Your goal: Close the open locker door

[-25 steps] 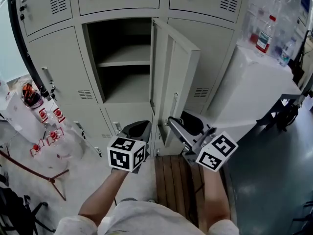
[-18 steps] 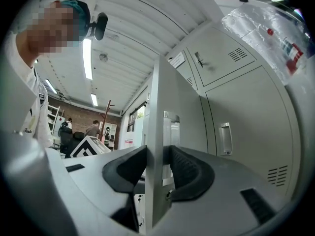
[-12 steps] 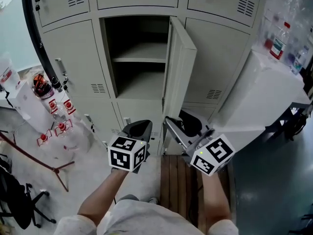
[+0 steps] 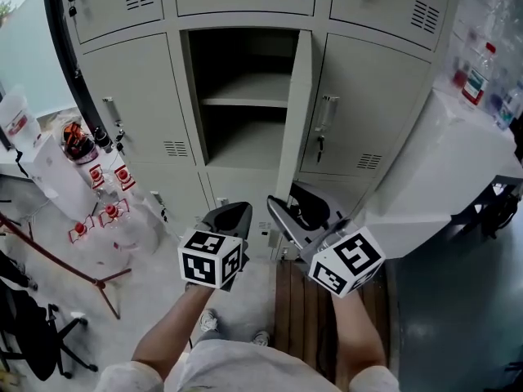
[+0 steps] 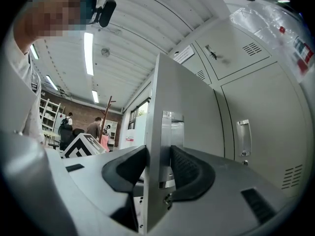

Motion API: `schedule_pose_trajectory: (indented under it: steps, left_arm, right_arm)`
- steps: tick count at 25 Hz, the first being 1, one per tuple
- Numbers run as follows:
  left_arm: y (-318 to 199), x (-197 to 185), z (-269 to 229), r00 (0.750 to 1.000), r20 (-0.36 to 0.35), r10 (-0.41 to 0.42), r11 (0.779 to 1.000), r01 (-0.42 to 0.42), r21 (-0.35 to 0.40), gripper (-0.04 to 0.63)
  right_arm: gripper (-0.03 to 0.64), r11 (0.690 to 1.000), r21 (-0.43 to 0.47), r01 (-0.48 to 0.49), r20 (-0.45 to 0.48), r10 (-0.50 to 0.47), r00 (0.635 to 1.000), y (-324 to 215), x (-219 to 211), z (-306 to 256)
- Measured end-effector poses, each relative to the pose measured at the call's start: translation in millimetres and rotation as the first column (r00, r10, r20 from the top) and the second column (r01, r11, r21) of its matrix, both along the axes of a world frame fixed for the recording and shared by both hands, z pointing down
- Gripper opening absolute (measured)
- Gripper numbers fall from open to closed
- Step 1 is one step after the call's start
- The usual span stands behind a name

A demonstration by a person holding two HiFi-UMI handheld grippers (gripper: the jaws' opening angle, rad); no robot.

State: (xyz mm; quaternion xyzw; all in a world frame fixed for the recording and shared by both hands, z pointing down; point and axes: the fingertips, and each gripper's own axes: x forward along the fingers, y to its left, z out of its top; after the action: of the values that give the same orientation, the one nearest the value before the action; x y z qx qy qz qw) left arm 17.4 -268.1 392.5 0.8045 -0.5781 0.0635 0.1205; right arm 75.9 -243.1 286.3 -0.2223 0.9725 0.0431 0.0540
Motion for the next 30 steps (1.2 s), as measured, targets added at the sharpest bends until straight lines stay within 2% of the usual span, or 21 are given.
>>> schedule_pose_trajectory:
  steps: [20,30]
  left_arm:
    - [-33.0,-78.9,2.4,0.998,-0.045,0.037,0.999,-0.038,-0.001,0.006]
    - [-43.2,-109.4,8.2,0.996,-0.059,0.071,0.997,-0.072,-0.013,0.006]
  right_arm:
    - [0.157,0.997,0.019,-0.069,-0.004,0.069,0.998,-14.2,-85.7,-1.8]
    - [0.157,0.988,0.007,-0.153,0.0,0.153,0.988,-26.6,-114.9,-1.6]
